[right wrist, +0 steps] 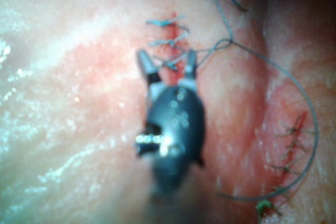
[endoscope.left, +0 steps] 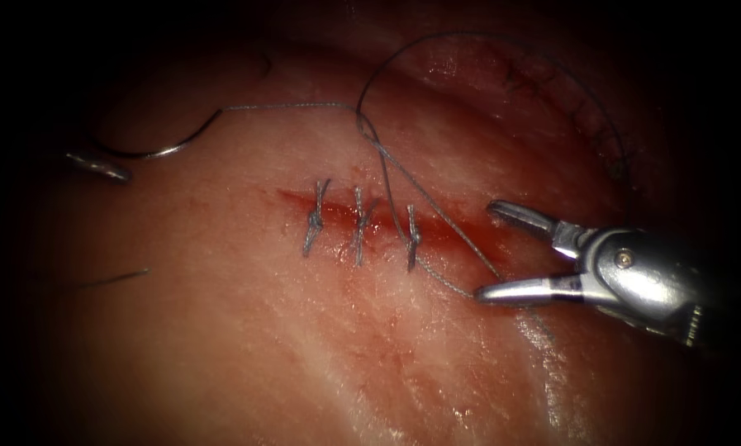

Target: Wound Closure

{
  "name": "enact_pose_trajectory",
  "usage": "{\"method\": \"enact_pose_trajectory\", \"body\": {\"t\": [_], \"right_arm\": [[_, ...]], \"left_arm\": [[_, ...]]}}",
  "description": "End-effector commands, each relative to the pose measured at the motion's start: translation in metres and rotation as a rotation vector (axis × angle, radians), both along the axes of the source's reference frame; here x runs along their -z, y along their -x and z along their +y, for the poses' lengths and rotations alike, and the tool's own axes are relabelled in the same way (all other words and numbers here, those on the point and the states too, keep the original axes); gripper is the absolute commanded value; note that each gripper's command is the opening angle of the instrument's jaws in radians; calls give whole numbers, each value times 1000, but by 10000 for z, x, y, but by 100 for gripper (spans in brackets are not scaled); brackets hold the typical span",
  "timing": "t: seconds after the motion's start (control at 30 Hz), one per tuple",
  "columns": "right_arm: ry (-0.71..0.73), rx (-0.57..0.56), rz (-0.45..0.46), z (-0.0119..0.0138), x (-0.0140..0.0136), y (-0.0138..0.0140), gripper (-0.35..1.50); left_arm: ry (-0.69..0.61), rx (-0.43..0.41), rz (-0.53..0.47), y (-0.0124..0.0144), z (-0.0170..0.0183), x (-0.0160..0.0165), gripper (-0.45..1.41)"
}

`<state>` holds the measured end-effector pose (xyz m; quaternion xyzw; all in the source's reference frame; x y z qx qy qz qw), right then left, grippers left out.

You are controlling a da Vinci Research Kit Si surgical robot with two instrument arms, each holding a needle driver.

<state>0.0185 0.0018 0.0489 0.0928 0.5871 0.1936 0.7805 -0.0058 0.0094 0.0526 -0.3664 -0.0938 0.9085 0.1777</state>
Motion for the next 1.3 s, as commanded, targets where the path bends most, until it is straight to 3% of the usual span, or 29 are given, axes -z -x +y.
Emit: {"method": "enact_pose_trajectory", "body": {"t": [0.03, 0.17, 0.57, 0.8, 0.9, 0.97, 1.0, 1.03, 1.3], "right_arm": [[-3, 3, 1, -4, -7, -10, 115], [-3, 2, 0, -5, -6, -12, 115], [-2, 0, -1, -6, -5, -14, 116], [-1, -1, -2, -7, -5, -16, 116], [-1, 1, 1, -8, -6, -19, 116], [-1, 2, 3, -9, -6, -21, 116], [0, 1, 3, -9, -6, -21, 116], [-1, 3, 5, -9, -6, -22, 116], [0, -3, 8, -9, -5, -24, 116]], "left_arm": [[-11, -19, 12, -1, -6, -11, 62], [-51, -81, 30, -6, -5, -32, 61], [-119, -152, 53, 6, 1, -97, 57], [-206, -248, 116, -2, -10, -116, 54], [-243, -278, 144, -10, -11, -116, 39], [-261, -268, 155, -11, -10, -115, 17], [-266, -265, 155, -11, -9, -115, -3], [-268, -267, 156, -11, -8, -114, -45], [-248, -251, 170, -3, -5, -89, -45]]}}
